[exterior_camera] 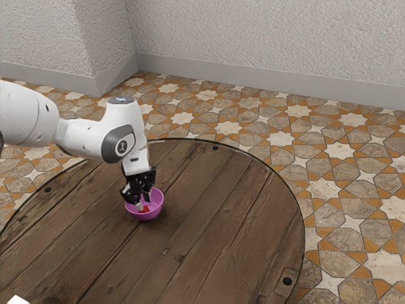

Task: Take strawberry from the bowl

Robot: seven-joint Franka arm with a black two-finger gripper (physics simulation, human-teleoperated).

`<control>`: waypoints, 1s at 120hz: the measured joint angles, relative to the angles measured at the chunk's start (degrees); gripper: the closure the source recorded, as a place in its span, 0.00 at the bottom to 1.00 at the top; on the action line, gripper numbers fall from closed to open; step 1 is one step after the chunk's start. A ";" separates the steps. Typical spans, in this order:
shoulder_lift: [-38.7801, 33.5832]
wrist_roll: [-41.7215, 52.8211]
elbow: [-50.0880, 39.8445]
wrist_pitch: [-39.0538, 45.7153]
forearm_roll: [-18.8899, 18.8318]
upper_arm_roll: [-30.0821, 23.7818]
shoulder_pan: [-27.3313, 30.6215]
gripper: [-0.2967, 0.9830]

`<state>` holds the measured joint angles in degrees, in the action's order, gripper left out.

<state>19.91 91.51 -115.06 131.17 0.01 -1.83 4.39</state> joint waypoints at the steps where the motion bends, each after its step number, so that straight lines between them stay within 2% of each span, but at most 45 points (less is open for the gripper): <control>1: 0.12 0.14 0.00 0.06 0.00 0.00 0.00 0.61; 36: 2.96 3.91 0.08 2.09 0.18 -0.02 0.01 0.59; 56: 2.89 5.22 0.03 2.97 0.19 0.01 -0.23 0.69; 69: -2.63 5.66 -2.09 2.93 0.23 0.07 -0.55 0.74; 82: -10.73 5.58 -2.80 0.69 0.29 0.08 -5.19 0.76; 92: -12.63 5.10 -2.77 -0.77 0.32 -0.30 -10.58 0.78; 104: -10.76 4.24 -2.10 -1.71 0.80 -3.60 -14.04 0.79; 120: -4.32 3.13 0.13 -1.36 1.77 -4.51 -17.66 0.80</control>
<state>15.59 94.64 -114.93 129.81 1.79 -6.34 -13.27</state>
